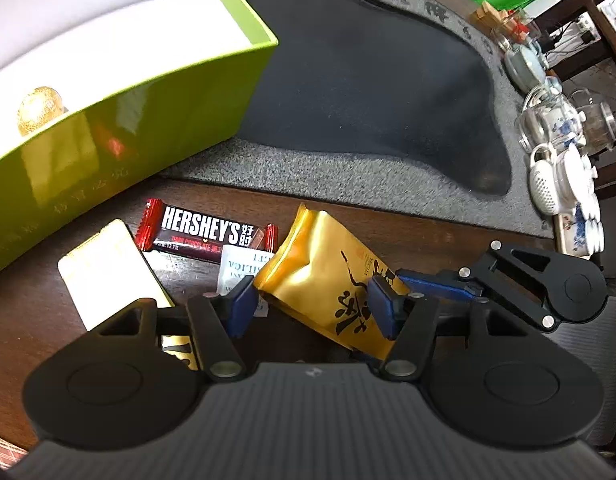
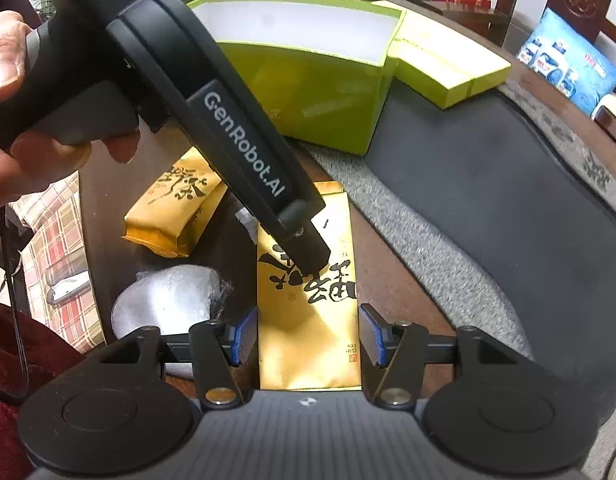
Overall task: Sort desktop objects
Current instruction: 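Lower the gold tea packet into the green box and open the left gripper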
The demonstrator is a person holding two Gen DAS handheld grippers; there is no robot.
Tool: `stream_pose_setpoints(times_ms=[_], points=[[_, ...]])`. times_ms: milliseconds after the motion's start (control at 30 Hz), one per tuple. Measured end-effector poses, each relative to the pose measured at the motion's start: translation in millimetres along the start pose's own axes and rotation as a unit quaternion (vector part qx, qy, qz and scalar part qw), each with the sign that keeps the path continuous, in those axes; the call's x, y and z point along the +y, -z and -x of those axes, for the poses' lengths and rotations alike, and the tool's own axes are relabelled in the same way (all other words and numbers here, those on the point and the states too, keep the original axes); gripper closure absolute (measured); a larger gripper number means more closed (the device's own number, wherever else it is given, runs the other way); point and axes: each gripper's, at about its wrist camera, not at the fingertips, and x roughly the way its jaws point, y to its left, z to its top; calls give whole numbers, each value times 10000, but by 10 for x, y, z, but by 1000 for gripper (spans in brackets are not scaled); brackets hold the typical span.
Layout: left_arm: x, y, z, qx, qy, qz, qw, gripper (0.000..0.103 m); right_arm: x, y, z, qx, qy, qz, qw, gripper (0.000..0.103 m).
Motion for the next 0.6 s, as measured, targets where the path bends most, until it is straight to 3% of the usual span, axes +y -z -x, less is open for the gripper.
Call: stream_pose_setpoints(times_ms=[267,600], points=[[-42,-163,442,-591,-61,1,9982,46,-5,-287,281,-292,162,380,9987,49],[171,-580,1118,-1529,-554,51,9867,46,9,-1215,467,-965,297,1060,9892,49]])
